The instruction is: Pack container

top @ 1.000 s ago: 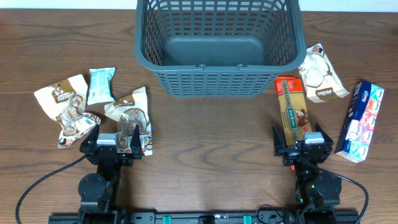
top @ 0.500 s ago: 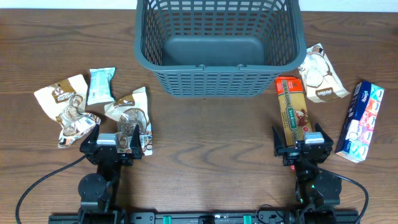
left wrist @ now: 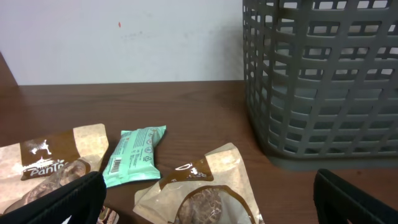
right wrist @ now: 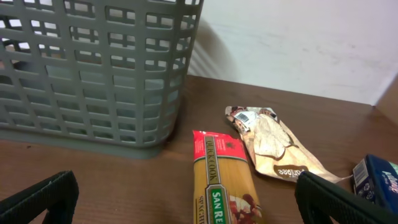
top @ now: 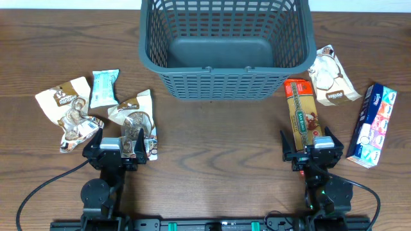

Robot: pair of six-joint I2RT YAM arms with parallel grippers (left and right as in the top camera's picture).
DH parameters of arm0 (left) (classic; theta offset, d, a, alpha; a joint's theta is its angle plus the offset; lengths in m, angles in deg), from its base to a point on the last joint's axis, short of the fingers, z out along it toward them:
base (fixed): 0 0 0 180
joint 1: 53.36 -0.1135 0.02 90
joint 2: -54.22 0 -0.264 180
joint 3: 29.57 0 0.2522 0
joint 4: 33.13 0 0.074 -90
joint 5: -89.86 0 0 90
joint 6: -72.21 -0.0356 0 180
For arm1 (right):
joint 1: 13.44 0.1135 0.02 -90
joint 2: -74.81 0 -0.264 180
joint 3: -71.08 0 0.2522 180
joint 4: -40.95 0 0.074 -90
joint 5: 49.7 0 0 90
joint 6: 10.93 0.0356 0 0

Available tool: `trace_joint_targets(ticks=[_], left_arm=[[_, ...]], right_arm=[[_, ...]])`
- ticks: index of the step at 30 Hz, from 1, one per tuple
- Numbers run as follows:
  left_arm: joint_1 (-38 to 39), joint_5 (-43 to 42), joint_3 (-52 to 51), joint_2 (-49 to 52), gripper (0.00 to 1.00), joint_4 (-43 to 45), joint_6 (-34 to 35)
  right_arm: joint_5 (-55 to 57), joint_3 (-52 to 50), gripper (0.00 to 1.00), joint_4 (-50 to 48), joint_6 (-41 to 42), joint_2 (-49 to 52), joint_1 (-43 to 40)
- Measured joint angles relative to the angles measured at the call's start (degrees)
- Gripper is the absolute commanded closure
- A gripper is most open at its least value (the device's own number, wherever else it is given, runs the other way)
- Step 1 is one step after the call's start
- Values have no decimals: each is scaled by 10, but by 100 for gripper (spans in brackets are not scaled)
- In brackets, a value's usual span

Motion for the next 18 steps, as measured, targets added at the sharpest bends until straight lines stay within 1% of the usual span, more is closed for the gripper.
trace_joint_targets(ticks=[6,13,18], left_arm=[[0,0,0,0,1,0,0],[0,-2,0,0,1,0,9],[0,-12,1,0,1,0,29]], right_arm=[[-5,0,1,0,11,0,0],[-12,0,1,0,102,12,0],[-63,2,1,8,138,58,0]])
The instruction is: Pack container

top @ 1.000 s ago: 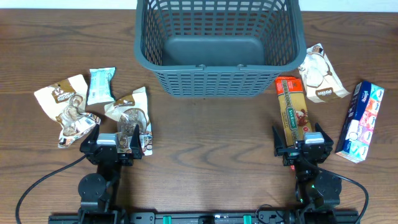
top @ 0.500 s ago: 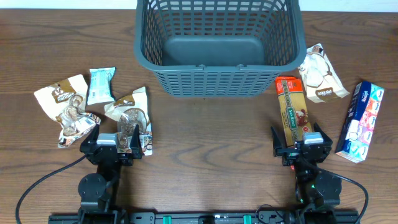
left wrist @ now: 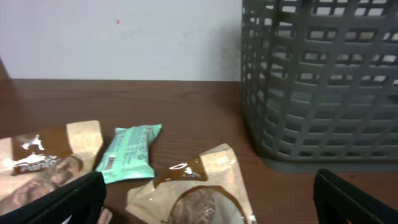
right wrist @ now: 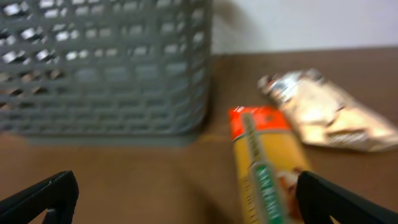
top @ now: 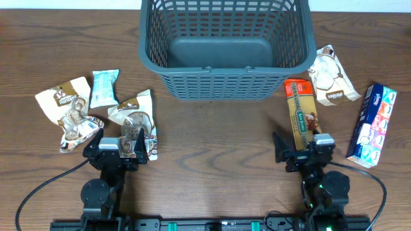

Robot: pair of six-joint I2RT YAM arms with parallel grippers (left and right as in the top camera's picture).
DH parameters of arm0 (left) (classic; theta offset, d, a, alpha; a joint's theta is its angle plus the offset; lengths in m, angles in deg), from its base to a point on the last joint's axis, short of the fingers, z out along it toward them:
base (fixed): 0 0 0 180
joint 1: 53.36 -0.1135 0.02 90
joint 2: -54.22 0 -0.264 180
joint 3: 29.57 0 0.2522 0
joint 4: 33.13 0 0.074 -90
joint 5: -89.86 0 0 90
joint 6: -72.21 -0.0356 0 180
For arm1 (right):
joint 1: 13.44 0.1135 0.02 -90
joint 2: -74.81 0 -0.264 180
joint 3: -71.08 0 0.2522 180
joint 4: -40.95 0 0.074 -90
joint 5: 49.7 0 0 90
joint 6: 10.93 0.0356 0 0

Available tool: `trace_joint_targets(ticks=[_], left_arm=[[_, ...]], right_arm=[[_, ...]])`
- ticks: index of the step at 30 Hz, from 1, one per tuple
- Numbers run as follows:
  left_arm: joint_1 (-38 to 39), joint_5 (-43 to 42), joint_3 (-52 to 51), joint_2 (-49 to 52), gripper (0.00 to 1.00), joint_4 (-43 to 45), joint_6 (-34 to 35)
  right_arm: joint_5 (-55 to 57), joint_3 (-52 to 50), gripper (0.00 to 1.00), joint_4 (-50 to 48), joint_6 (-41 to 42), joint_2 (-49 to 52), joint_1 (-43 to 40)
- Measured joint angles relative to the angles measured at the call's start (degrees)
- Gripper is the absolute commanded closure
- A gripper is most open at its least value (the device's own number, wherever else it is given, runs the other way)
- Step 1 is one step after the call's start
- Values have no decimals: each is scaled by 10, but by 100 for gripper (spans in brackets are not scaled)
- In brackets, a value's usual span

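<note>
A grey plastic basket [top: 225, 85] stands empty at the back middle. My left gripper [top: 121, 149] is open near the front left, its wide-spread jaws over the lower end of a beige cookie bag [left wrist: 199, 193]. Beside that bag lie a teal bar [left wrist: 129, 152] and a brown-and-beige snack bag [top: 67, 110]. My right gripper [top: 302, 154] is open at the front right, angled left, with a spaghetti pack [right wrist: 264, 165] by its right finger. The right wrist view is blurred.
A beige snack bag [top: 331, 78] lies right of the basket and a blue tissue pack [top: 372, 125] farther right. The basket wall [left wrist: 317, 81] rises ahead and to the right of the left gripper. Bare wood lies between the two grippers.
My right gripper has turned and shifted a little to the left, so the spaghetti pack now sits toward its right finger. The left gripper's view has moved only slightly. Both stay open.
</note>
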Motion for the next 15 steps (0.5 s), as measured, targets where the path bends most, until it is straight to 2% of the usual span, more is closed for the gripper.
trace_joint_targets(ticks=[4,10,15], left_arm=[[0,-17,9,1,1,-10,6],[0,-33,74,46,1,-22,7],[0,-38,186,135,1,-21,7]], right_arm=[[-47,25,1,14,8,47,0],[-88,155,1,29,10,123,0],[-109,296,1,141,-9,207,0]])
